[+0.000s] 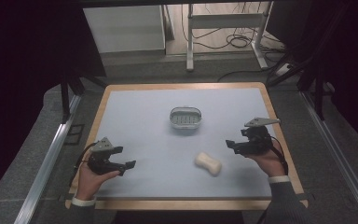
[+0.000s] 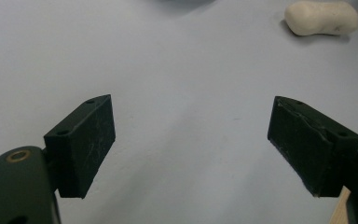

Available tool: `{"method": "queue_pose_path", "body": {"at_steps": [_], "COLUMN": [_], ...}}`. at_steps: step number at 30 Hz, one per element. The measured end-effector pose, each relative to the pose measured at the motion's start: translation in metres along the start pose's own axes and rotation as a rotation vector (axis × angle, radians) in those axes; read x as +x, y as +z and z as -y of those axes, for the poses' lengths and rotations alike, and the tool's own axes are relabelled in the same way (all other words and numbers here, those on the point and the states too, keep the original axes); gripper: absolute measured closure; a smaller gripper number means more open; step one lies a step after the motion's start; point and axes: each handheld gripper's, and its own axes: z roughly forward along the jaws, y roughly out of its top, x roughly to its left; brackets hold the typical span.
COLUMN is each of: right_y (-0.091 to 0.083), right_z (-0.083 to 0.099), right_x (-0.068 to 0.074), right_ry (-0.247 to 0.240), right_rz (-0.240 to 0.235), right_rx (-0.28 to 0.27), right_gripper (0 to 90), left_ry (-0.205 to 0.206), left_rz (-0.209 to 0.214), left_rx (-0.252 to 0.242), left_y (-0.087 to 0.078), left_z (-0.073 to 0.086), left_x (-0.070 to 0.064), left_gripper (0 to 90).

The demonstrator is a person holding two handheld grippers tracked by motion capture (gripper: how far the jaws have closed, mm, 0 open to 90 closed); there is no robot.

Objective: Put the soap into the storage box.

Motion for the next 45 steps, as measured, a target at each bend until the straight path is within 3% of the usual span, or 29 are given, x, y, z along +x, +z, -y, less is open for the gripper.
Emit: {"method": "queue_pose_path", "body": {"at_steps": [2,15,25,31,45], "right_y": [-0.001,0.013,0.031,0.044,0.064], "right_z": [-0.005,-0.019,-0.027,-0.027,-0.015], "right_x": [0.001,0.020,0.046,0.056,0.069], "right_ry": [-0.031,-0.088,-0.168,-0.196,-0.237], "right_rz": [0.006,-0.048,-0.143,-0.141,-0.168], "right_rx": [0.022,0.090,0.195,0.279,0.392], "right_gripper": [22.2,24.0,28.0,29.9,33.9], "left_ry": [0.000,0.001,0.013,0.011,0.014], "left_rz": [-0.002,0.000,0.005,0.007,0.001], "left_rx": [0.001,0.003,0.019,0.012,0.011], "left_y": [-0.001,0.000,0.002,0.000,0.001], "left_z": [0.000,0.001,0.000,0.001,0.001], "left_x": [0.001,-0.001,-0.001,-0.001,-0.001], "left_gripper": [15.5,15.5,15.4,15.4,15.5]}}
